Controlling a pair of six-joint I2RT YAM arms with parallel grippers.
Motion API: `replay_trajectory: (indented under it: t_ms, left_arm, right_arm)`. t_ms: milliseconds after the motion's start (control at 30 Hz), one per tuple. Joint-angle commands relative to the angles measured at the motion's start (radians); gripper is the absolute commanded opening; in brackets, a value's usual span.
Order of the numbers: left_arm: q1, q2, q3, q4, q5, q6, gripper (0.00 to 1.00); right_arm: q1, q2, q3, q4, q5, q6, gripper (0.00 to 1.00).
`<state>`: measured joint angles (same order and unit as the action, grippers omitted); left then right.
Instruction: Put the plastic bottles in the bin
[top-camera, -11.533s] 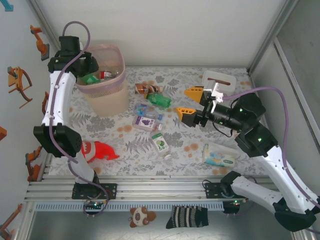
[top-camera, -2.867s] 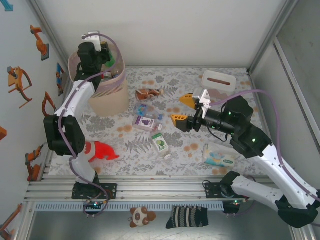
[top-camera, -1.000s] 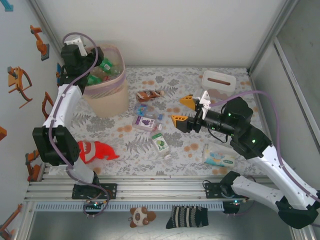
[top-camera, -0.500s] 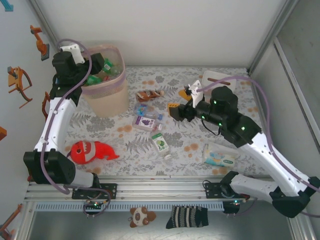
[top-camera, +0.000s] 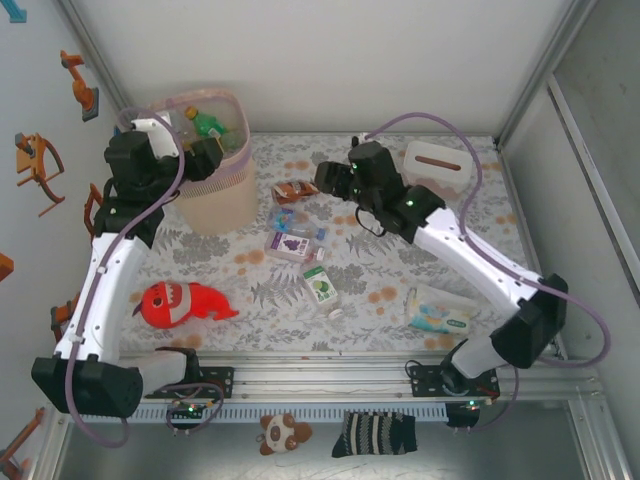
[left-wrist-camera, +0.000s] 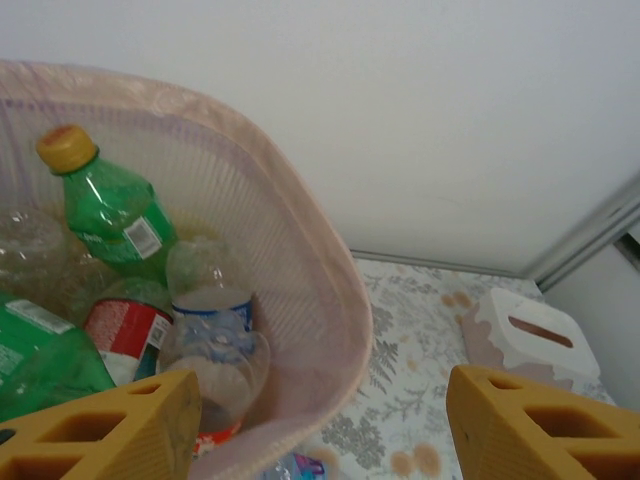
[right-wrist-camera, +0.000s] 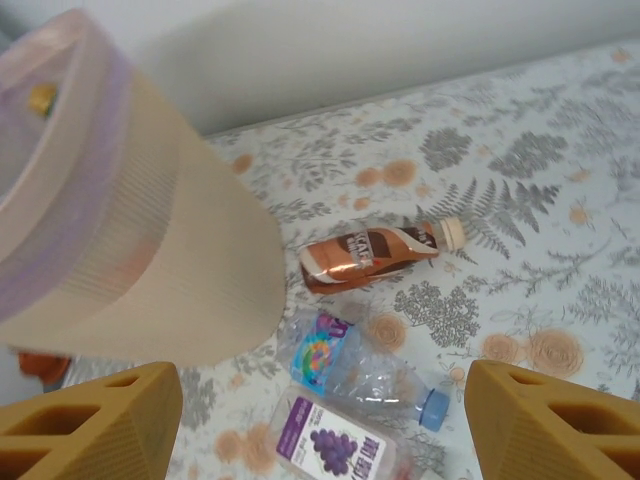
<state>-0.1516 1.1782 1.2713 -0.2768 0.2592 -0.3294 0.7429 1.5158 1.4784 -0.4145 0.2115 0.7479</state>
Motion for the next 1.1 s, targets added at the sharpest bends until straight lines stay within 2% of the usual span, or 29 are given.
replay_trajectory:
  t_ms: [0, 167, 400, 867, 1067]
  left_arm:
    - [-0.018, -0.043, -0.037, -0.042, 0.014, -0.005, 0.65]
    - [-0.033, -0.087, -0.085, -0.048, 0.005, -0.014, 0.65]
    - [-0.039, -0.131, -0.133, -0.062, -0.003, -0.017, 0.65]
    - [-0.048, -0.173, -0.177, -0.095, -0.005, -0.02, 0.65]
    - [-0.055, -0.184, -0.187, -0.105, -0.003, -0.026, 0.65]
  right_arm:
    - [-0.003, 0.071, 0.104, -0.068, 0.144, 0.254, 0.73]
    - [-0.03, 0.232, 0.252, -0.221, 0.179, 0.468, 0.72]
    - [-0.099, 0.455, 0.39, -0.298, 0.061, 0.731, 0.67]
    - [-0.17, 0.828, 0.677, -0.344, -0.09, 0.998, 0.68]
    - [-0.188, 0.951, 0.788, -0.349, -0.13, 1.043, 0.68]
